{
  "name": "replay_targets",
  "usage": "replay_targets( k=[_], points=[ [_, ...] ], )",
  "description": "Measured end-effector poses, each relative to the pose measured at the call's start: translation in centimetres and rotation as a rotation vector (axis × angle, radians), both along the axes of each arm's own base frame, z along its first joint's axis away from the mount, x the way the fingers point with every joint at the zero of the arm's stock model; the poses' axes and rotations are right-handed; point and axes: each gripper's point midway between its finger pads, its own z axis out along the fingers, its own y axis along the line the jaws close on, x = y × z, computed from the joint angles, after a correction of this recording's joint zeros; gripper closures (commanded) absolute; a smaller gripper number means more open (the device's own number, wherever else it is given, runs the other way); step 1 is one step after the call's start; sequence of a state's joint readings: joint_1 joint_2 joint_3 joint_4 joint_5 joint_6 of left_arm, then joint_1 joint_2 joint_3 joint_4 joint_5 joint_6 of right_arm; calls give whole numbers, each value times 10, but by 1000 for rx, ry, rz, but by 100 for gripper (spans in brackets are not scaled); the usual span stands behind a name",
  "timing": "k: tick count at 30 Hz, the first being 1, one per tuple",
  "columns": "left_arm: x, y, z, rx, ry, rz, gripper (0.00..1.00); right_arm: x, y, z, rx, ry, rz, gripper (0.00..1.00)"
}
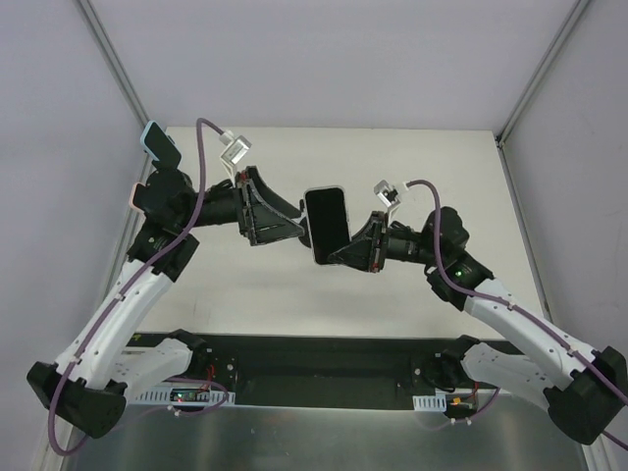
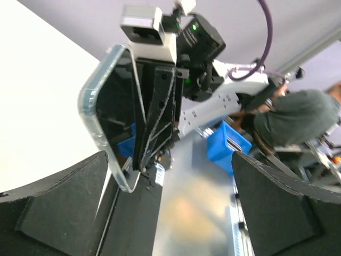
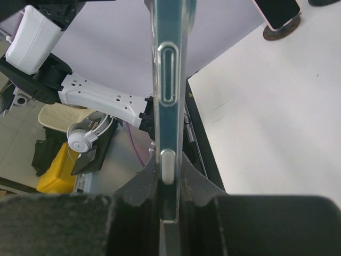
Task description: Place the phone on the phone stand
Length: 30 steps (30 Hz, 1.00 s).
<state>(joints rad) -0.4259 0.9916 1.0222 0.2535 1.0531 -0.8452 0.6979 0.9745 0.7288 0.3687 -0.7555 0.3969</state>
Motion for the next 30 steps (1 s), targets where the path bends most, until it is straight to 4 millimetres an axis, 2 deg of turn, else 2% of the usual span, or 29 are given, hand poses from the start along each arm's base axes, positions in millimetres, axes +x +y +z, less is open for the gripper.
replay_targets(
  k=[4, 7, 8, 9, 11, 12, 14, 18, 19, 20, 22, 26, 30],
  points=[
    [4, 10, 14, 18, -63, 141, 1, -8, -7, 8, 9, -63, 15, 99],
    [14, 8, 10, 26, -28, 164, 15, -12, -8, 4, -6, -72, 42, 99],
    [19, 2, 6, 28, -5, 150, 18, -13, -7, 1, -13, -69, 46, 99],
    [24, -5, 1, 31, 15, 136, 25, -14, -7, 0, -18, -68, 49, 99],
    [31, -22, -18, 56, 77, 99, 34, -15, -7, -2, -26, -70, 57, 99],
    [31, -28, -25, 69, 103, 82, 41, -16, -7, -3, -28, -72, 60, 99],
    [27, -40, -33, 81, 137, 39, 48, -18, -7, -3, -29, -76, 68, 99],
    [13, -55, -28, 56, 127, -50, 66, -19, -7, -4, -30, -78, 79, 99],
    [10, -58, -26, 49, 122, -71, 76, -20, -7, -4, -30, -80, 80, 99],
    [8, -61, -24, 43, 122, -86, 82, -20, -7, -4, -30, -81, 82, 99],
    [7, -65, -24, 35, 109, -108, 85, -22, -8, -3, -26, -84, 96, 99],
    [5, -67, -20, 18, 71, -124, 69, -27, -9, 1, -18, -80, 108, 100],
    [3, -66, -14, 3, 62, -126, 74, -27, -9, 0, -18, -88, 109, 99]
  ],
)
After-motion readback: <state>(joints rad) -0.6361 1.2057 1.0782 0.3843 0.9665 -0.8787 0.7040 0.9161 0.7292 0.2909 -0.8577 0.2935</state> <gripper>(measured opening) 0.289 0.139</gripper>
